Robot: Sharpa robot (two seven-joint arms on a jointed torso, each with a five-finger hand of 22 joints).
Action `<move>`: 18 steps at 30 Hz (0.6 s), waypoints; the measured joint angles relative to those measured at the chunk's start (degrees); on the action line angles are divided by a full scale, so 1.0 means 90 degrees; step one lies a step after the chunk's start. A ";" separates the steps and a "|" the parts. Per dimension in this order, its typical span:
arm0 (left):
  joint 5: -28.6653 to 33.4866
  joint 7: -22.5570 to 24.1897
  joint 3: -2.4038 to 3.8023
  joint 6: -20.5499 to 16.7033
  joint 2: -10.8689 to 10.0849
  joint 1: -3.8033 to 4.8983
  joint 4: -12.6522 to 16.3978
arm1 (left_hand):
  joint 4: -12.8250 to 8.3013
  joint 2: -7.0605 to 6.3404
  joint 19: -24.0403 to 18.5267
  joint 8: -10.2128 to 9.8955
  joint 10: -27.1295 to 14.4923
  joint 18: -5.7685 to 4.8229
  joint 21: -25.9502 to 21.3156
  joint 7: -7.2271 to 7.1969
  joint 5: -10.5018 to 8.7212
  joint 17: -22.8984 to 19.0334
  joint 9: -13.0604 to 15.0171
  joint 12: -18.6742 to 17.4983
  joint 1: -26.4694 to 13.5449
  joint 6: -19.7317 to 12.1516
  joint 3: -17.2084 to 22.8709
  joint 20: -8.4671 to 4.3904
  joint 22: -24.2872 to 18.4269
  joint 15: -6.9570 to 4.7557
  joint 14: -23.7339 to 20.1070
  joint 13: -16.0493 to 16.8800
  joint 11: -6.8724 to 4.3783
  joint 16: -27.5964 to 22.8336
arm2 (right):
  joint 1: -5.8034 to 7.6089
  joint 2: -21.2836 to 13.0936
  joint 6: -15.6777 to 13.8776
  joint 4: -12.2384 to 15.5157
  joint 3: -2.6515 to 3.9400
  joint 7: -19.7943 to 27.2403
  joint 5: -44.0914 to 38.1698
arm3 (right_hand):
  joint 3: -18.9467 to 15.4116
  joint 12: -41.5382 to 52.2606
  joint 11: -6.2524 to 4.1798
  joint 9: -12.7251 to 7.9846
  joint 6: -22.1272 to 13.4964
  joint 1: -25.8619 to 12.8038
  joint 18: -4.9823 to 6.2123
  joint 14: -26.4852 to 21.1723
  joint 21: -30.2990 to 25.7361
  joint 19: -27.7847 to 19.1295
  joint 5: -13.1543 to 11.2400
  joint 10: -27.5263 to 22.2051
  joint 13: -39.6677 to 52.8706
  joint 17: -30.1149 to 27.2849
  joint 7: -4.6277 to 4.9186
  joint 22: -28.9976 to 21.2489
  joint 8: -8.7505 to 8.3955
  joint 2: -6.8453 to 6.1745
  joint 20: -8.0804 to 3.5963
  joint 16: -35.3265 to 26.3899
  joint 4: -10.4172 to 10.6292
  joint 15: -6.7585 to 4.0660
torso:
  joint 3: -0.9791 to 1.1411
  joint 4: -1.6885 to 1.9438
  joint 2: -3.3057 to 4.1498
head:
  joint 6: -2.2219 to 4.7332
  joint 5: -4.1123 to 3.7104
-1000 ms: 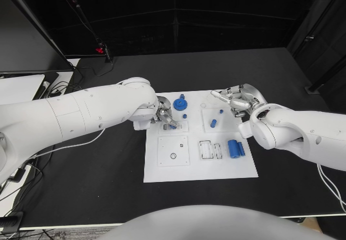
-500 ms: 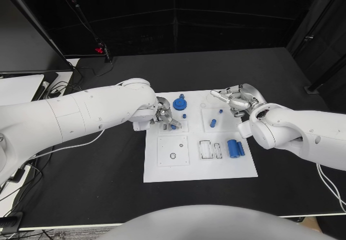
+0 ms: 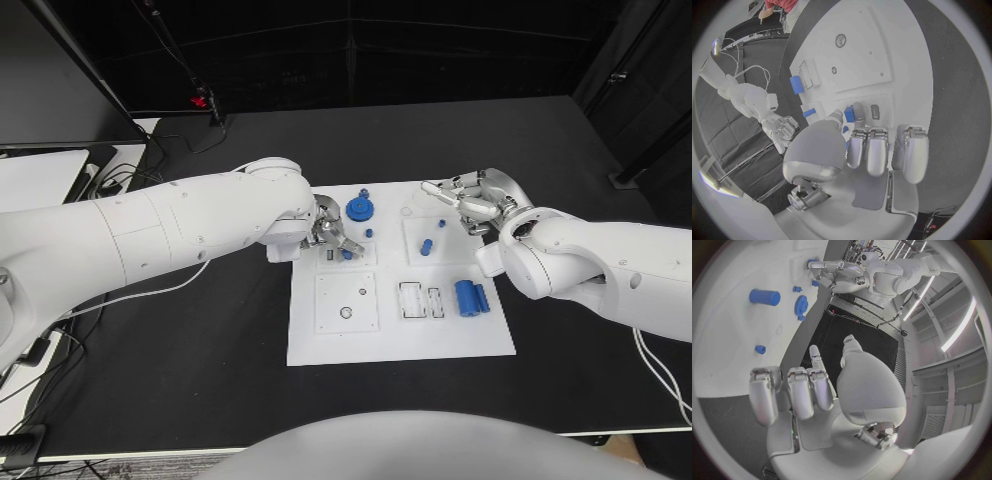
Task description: Assemble the parts on the task board
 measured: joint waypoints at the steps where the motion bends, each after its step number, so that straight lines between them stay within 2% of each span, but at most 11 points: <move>1: -0.0003 0.0000 0.0000 0.0000 0.0000 0.0000 0.0000 | 0.0000 0.0031 0.0000 -0.0007 0.0000 0.0000 0.0000 0.0000 0.0014 0.0000 0.0011 0.0000 0.0031 0.0000 0.0000 0.0000 0.0000 0.0000 0.0000 0.0000 0.0000 0.0000 | 0.0000 0.0000 0.0001 0.0000 0.0000 -0.0001 0.0000 | 0.0000 0.0000 0.0000 0.0000 0.0000 0.0000 0.0000 0.0000 0.0000 0.0000 0.0000 0.0000 0.0000 0.0000 0.0000 0.0000 0.0000 0.0000 0.0000 0.0000 0.0000 0.0000 | 0.0001 0.0000 0.0000 | 0.0001 0.0000; 5: -0.0009 0.0000 0.0001 -0.0001 -0.0001 0.0000 0.0002 | 0.0000 0.0089 0.0000 -0.0014 0.0000 0.0000 0.0000 0.0001 0.0096 0.0000 0.0018 0.0000 0.0090 0.0001 0.0000 0.0000 0.0000 0.0000 0.0000 0.0000 0.0000 0.0000 | 0.0000 0.0001 0.0004 -0.0002 0.0000 -0.0003 0.0000 | 0.0000 0.0000 0.0000 0.0000 0.0000 -0.0010 0.0000 0.0000 0.0000 0.0000 0.0002 0.0000 0.0000 0.0000 0.0000 0.0000 0.0000 0.0010 0.0000 0.0000 0.0000 0.0000 | 0.0000 0.0000 0.0001 | 0.0001 -0.0003; 7: -0.0010 0.0000 0.0002 -0.0001 -0.0002 0.0000 0.0003 | 0.0000 0.0160 0.0000 -0.0014 0.0000 0.0000 0.0000 0.0002 0.0236 0.0000 0.0035 0.0000 0.0189 0.0002 0.0000 0.0000 0.0000 0.0000 0.0000 0.0000 0.0000 0.0000 | 0.0000 0.0002 0.0004 -0.0002 0.0000 -0.0004 0.0001 | 0.0000 0.0000 0.0000 0.0000 0.0000 -0.0027 0.0000 0.0000 0.0000 0.0000 0.0024 0.0000 0.0000 0.0000 0.0000 0.0000 0.0000 0.0027 0.0000 0.0000 0.0000 0.0000 | 0.0000 0.0000 0.0002 | -0.0003 -0.0004; 10: -0.0011 0.0000 0.0003 -0.0001 -0.0004 0.0000 0.0005 | -0.0013 0.0223 0.0000 -0.0020 0.0000 0.0000 0.0000 -0.0002 0.0720 0.0000 0.0052 0.0000 0.0554 -0.0002 0.0121 0.0000 0.0000 0.0000 0.0000 0.0001 0.0000 0.0000 | 0.0000 0.0005 0.0005 -0.0004 0.0000 -0.0005 0.0001 | 0.0000 0.0000 0.0000 0.0000 0.0000 -0.0034 0.0000 0.0000 0.0000 0.0000 0.0024 0.0000 0.0000 0.0000 0.0000 0.0000 0.0000 0.0034 0.0000 0.0000 0.0000 0.0000 | 0.0000 0.0000 0.0003 | -0.0014 -0.0004; 12: -0.0011 0.0001 0.0006 -0.0001 -0.0004 0.0000 0.0010 | -0.0021 0.0194 0.0000 -0.0034 -0.0001 0.0000 0.0000 -0.0014 0.1084 0.0000 0.0065 0.0001 0.0760 -0.0017 0.0232 0.0000 0.0000 0.0000 0.0000 0.0004 0.0000 0.0000 | 0.0000 0.0006 0.0005 -0.0004 0.0000 -0.0005 0.0001 | 0.0000 0.0000 0.0000 0.0000 0.0000 -0.0034 0.0000 0.0000 0.0000 0.0000 0.0024 0.0000 0.0000 0.0000 0.0000 0.0000 0.0000 0.0034 0.0000 0.0000 0.0000 0.0000 | -0.0001 0.0000 0.0003 | -0.0018 -0.0004; 13: -0.0010 0.0008 0.0011 -0.0001 -0.0004 0.0000 0.0016 | -0.0025 0.0151 0.0000 -0.0058 -0.0002 0.0000 0.0000 0.0011 0.1437 0.0000 0.0075 0.0003 0.0906 -0.0042 0.0339 0.0000 0.0000 0.0000 0.0000 0.0008 0.0000 0.0000 | 0.0000 0.0006 0.0005 -0.0005 0.0000 -0.0005 0.0001 | 0.0000 0.0000 0.0000 0.0000 0.0000 -0.0034 0.0000 0.0000 0.0000 0.0000 0.0024 0.0000 0.0000 0.0000 0.0000 0.0000 0.0000 0.0034 0.0000 0.0000 0.0000 0.0000 | -0.0001 0.0000 0.0003 | -0.0021 -0.0002; 14: -0.0008 0.0013 0.0015 0.0000 -0.0003 0.0000 0.0020 | -0.0012 0.0128 0.0000 -0.0080 -0.0002 0.0000 0.0000 0.0033 0.1656 0.0000 0.0087 0.0008 0.1015 -0.0065 0.0434 0.0000 0.0000 0.0000 0.0000 0.0016 0.0001 0.0000 | 0.0000 0.0006 0.0005 -0.0005 0.0000 -0.0006 0.0001 | 0.0000 0.0000 0.0000 0.0000 0.0000 -0.0034 0.0000 0.0000 0.0000 0.0000 0.0024 0.0000 0.0000 0.0000 0.0000 0.0000 0.0000 0.0034 0.0000 0.0000 0.0000 0.0000 | -0.0001 0.0000 0.0003 | -0.0023 -0.0001; 16: -0.0003 0.0027 0.0015 0.0000 0.0001 0.0003 0.0024 | 0.0018 0.0091 0.0000 -0.0081 -0.0004 0.0000 0.0000 0.0052 0.1889 0.0000 0.0092 0.0014 0.1144 -0.0084 0.0579 0.0000 0.0000 0.0000 0.0000 0.0017 0.0002 0.0000 | 0.0000 0.0006 0.0005 -0.0007 0.0000 -0.0006 0.0001 | 0.0000 0.0000 0.0000 0.0000 0.0000 -0.0034 0.0000 0.0000 0.0000 0.0000 0.0024 0.0000 0.0000 0.0003 0.0000 0.0000 0.0000 0.0033 0.0000 0.0000 0.0000 0.0000 | -0.0001 0.0000 0.0003 | -0.0026 -0.0001; 18: -0.0002 0.0034 0.0015 0.0001 0.0001 0.0003 0.0024 | 0.0085 0.0043 0.0000 -0.0081 -0.0004 0.0000 0.0000 0.0034 0.1988 0.0000 0.0111 0.0014 0.1193 -0.0065 0.0646 0.0000 0.0000 0.0000 0.0000 0.0010 0.0003 0.0000 | 0.0000 0.0007 0.0005 -0.0008 0.0000 -0.0007 0.0001 | 0.0000 0.0000 0.0000 0.0000 0.0000 -0.0033 0.0000 0.0000 0.0000 0.0000 0.0024 0.0000 0.0000 0.0005 0.0000 0.0000 0.0000 0.0033 0.0000 0.0000 0.0000 0.0000 | -0.0001 0.0000 0.0003 | -0.0026 0.0000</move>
